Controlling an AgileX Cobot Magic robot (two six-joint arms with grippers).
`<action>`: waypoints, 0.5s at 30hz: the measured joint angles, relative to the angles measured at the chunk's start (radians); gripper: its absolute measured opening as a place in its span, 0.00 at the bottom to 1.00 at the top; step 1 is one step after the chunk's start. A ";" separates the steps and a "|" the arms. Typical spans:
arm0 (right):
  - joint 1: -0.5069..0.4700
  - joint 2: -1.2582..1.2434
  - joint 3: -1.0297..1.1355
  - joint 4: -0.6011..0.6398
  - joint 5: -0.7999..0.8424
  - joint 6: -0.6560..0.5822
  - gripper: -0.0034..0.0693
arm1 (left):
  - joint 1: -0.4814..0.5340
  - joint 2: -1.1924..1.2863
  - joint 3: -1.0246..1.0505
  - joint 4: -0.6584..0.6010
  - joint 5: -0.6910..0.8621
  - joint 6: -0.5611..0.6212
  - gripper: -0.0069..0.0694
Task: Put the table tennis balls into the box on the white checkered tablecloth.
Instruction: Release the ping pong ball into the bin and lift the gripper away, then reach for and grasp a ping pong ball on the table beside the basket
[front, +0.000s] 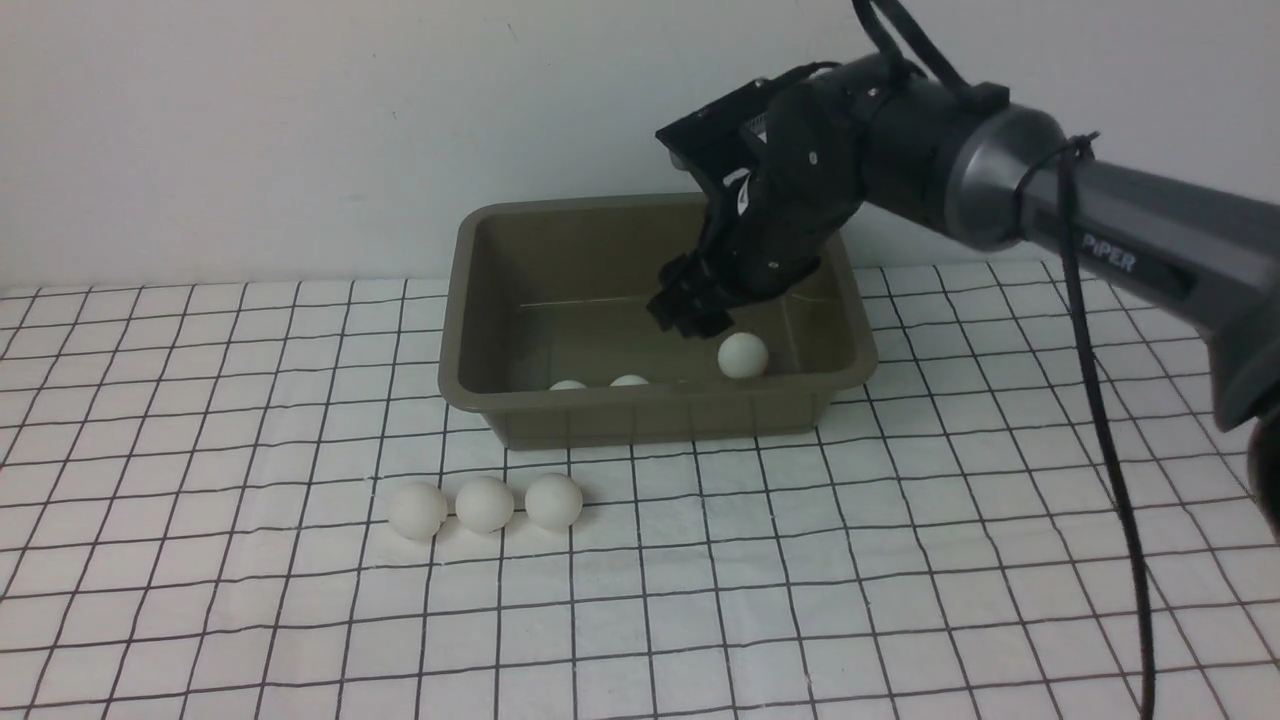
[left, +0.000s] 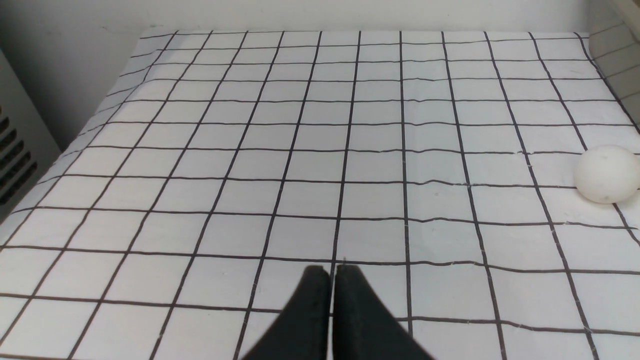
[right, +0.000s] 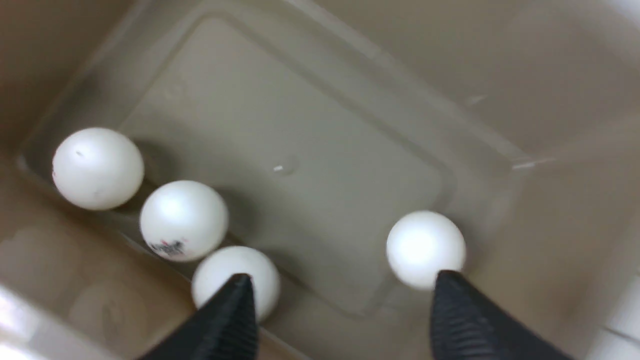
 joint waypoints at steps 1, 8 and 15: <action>0.000 -0.016 -0.007 -0.012 0.016 0.000 0.60 | 0.000 0.000 0.000 0.000 0.000 0.000 0.08; -0.004 -0.189 -0.023 -0.115 0.130 0.000 0.26 | 0.000 0.000 0.000 0.000 0.000 0.000 0.08; -0.047 -0.426 -0.004 -0.106 0.244 -0.001 0.04 | 0.000 0.000 0.000 0.000 0.000 0.000 0.08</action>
